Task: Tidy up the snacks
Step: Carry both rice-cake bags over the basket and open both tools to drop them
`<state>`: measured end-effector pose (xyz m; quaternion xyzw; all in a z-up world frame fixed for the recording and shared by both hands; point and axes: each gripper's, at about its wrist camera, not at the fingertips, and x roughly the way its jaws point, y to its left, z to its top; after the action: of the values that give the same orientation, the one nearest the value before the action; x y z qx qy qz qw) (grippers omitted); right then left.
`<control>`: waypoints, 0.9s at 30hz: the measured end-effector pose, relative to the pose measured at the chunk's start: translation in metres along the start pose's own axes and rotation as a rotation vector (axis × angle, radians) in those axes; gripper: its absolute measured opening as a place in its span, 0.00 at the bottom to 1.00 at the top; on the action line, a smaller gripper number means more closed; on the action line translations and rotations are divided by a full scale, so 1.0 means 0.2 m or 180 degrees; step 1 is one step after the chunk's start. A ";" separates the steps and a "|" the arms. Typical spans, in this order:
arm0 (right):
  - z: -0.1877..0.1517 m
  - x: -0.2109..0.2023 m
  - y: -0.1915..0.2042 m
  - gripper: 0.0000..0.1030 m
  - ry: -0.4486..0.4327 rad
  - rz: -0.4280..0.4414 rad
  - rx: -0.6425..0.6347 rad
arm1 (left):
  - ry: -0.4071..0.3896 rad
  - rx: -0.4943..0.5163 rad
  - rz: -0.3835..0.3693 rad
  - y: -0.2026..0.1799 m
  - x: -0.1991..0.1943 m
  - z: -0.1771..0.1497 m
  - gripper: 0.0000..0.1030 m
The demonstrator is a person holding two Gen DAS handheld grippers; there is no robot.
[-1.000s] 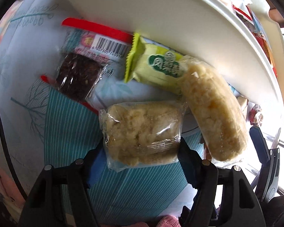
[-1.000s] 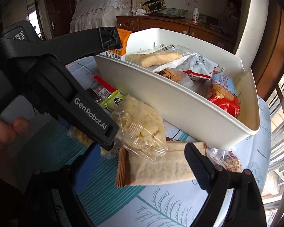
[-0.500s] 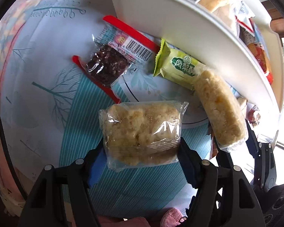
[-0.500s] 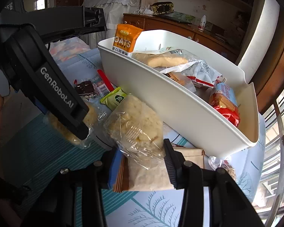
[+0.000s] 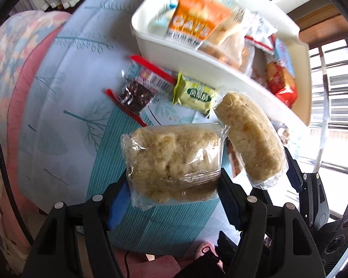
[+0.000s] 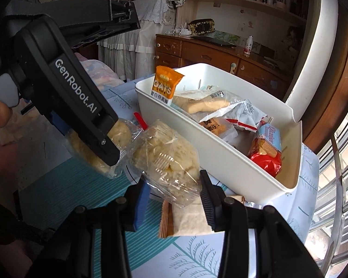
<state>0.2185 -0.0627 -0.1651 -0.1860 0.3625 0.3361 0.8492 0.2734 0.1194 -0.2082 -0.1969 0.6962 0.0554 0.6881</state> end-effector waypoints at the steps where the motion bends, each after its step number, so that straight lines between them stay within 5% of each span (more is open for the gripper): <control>1: 0.01 -0.02 0.00 0.40 -0.0039 -0.0002 0.0019 | -0.0034 0.0009 -0.0007 0.00 -0.03 0.00 0.67; 18: 0.19 -0.25 -0.12 0.40 -0.0537 -0.0318 0.0193 | -0.0785 0.0573 -0.0113 -0.35 -0.56 0.09 0.67; 27: 0.26 -0.29 -0.25 0.40 -0.0632 -0.0753 0.0286 | -0.1094 0.0877 -0.0363 -0.55 -0.59 0.19 0.67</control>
<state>0.2503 -0.0946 -0.0844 -0.1551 0.2669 0.2339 0.9219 0.3453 0.0557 -0.0736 -0.1278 0.5574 -0.0465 0.8190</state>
